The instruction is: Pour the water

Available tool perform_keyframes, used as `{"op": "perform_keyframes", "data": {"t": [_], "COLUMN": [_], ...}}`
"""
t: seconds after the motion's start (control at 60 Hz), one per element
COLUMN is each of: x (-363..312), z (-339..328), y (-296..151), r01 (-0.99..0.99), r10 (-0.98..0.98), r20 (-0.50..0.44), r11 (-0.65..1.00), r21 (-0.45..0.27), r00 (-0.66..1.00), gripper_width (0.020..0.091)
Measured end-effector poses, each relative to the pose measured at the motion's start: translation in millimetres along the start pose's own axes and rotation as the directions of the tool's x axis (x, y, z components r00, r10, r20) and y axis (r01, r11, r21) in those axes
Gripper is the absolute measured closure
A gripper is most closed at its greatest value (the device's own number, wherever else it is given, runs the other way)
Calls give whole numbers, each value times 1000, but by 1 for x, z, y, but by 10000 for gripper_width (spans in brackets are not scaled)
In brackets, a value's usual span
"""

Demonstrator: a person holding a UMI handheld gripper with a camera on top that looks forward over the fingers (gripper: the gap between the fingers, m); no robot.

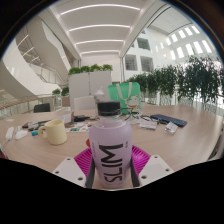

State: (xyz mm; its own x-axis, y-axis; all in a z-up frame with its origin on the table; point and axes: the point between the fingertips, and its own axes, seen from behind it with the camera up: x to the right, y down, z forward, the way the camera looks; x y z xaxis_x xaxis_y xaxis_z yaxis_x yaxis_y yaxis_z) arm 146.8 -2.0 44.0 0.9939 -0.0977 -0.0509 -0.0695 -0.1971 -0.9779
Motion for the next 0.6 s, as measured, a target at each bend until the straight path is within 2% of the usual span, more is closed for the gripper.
{"op": "perform_keyframes", "data": {"t": [0.083,0.1,0.183,0.217,0.3,0.367,0.433,0.45,0.5,0.6], "x": [-8,-6,-6,-3,12,15,10,3,-14,-62], "z": [13,-3,16,11,23,41,61,73,82,115], "y": [1,6,5,-4,-54,-106,-158,-154,-183,-195], "r01": [-15,-16,-89,-113,-44,74,281,343,551,834], "r10": [16,18,94,123,47,-76,-285,-348,-558,-839], "r20": [30,32,26,50,18,-8,-26,-35,-47,-19], "r11": [999,999,986,980,988,990,954,934,828,543], "r21": [-28,-40,-142,-164,-148,-120,-104,-98,-103,-97], "r00": [999,999,995,991,999,997,958,937,829,544], "gripper_width": [604,605,660,685,685,685,685,687,685,688]}}
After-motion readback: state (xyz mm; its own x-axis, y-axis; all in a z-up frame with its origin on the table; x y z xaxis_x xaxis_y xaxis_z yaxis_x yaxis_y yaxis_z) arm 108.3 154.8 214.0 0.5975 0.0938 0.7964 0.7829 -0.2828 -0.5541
